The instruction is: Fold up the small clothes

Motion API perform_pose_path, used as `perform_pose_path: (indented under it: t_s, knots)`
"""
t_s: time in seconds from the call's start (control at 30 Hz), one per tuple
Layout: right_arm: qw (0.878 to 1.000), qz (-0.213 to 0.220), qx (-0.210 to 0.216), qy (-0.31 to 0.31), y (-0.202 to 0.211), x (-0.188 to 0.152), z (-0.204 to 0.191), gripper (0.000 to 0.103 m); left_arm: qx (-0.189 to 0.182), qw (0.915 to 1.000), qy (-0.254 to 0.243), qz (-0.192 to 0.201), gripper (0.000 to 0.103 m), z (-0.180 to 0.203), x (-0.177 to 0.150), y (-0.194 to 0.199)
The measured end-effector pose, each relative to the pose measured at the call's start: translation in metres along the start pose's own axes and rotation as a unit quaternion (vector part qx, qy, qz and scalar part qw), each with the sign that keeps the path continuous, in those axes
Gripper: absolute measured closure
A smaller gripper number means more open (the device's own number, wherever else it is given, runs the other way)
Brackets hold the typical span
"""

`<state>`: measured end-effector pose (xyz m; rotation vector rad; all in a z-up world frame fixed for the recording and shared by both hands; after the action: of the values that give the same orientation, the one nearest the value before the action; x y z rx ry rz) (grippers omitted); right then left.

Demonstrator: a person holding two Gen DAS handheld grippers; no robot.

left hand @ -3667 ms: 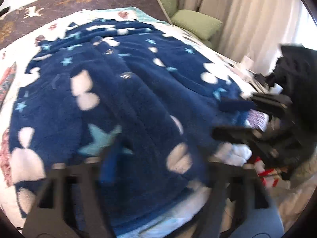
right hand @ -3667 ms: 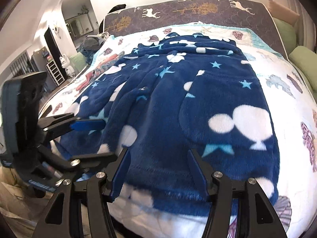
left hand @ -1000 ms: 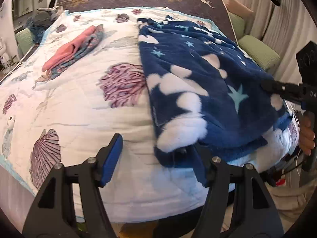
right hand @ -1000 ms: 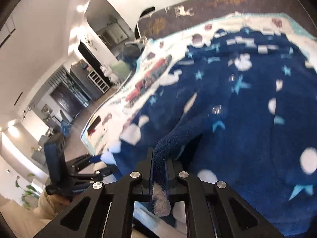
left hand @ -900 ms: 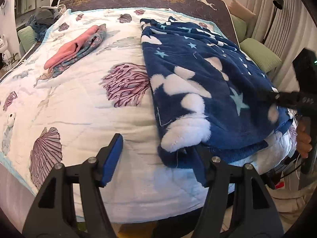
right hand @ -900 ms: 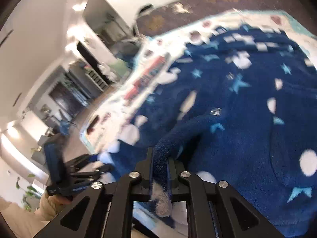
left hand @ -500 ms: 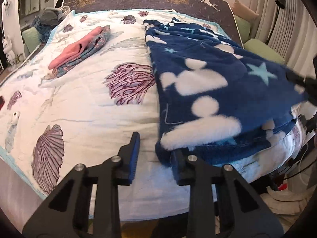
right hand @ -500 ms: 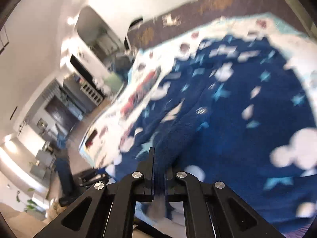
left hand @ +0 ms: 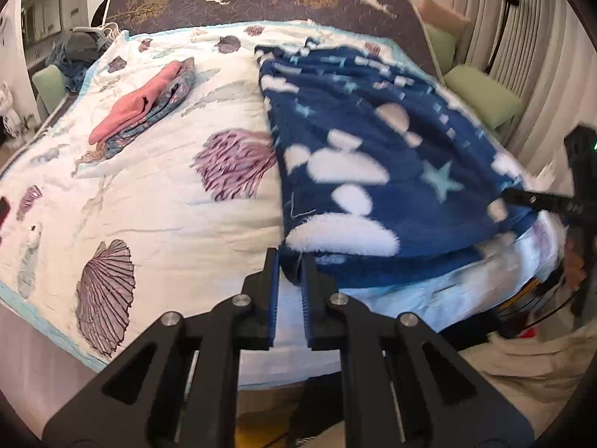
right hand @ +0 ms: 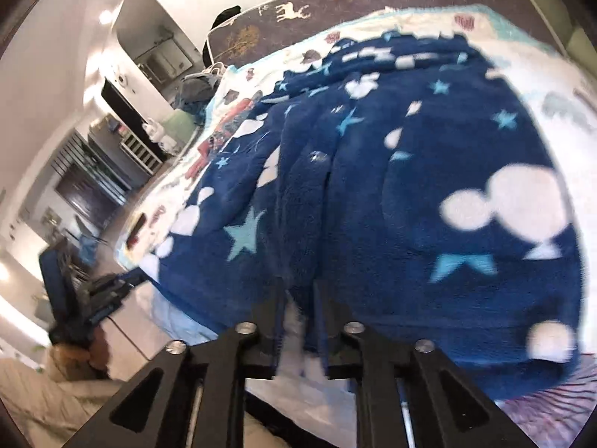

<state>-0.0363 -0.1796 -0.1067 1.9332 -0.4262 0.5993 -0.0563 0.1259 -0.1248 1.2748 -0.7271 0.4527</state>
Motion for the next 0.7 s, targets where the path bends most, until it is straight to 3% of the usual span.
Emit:
perform_pose_path:
  t_s: [0.1,0.17,0.23,0.3,0.33,0.5,0.63,0.7]
  knots:
    - [0.999,0.033,-0.028,-0.017,0.027,0.001,0.017,0.078,-0.034,0.9987,-0.002,0.037,0.091,0.006,0.012,0.020]
    - [0.996,0.055,-0.058,-0.033,0.047,0.003,0.036,0.070,-0.039,0.9972,-0.015,0.062,0.085,0.011,0.019,0.031]
    - [0.991,0.074,-0.097,-0.058,0.064,0.003,0.058,0.059,-0.025,0.9972,-0.022,0.067,0.061,0.011,0.022,0.027]
    - [0.983,0.086,-0.128,-0.095,0.080,-0.002,0.082,0.057,-0.003,0.9985,-0.016,0.052,0.046,0.007,0.022,0.014]
    - [0.980,0.091,-0.134,-0.116,0.087,-0.007,0.095,0.056,0.000,0.9992,-0.010,0.039,0.046,0.004,0.019,0.005]
    - [0.974,0.079,-0.122,-0.174,0.088,-0.021,0.127,0.055,-0.008,0.9995,0.026,-0.015,0.046,-0.008,0.004,-0.036]
    - [0.978,0.072,-0.086,-0.174,0.075,-0.022,0.127,0.053,-0.037,0.9979,0.048,-0.024,0.046,-0.011,0.001,-0.045]
    - [0.982,0.060,-0.057,-0.170,0.064,-0.019,0.124,0.047,-0.052,0.9970,0.053,-0.023,0.046,-0.011,0.001,-0.046]
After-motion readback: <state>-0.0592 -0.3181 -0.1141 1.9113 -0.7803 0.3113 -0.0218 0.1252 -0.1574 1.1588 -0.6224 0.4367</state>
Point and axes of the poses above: each gripper's, at about its wrist camera, not at the fingertips, and y roughly against the way its jaws point, z to its right, x to its top, the point moved 2 cm from there along -y, roughly the way its jaws point, and after that the axes turned 2 degrees about -y, right-handed, at the moved point
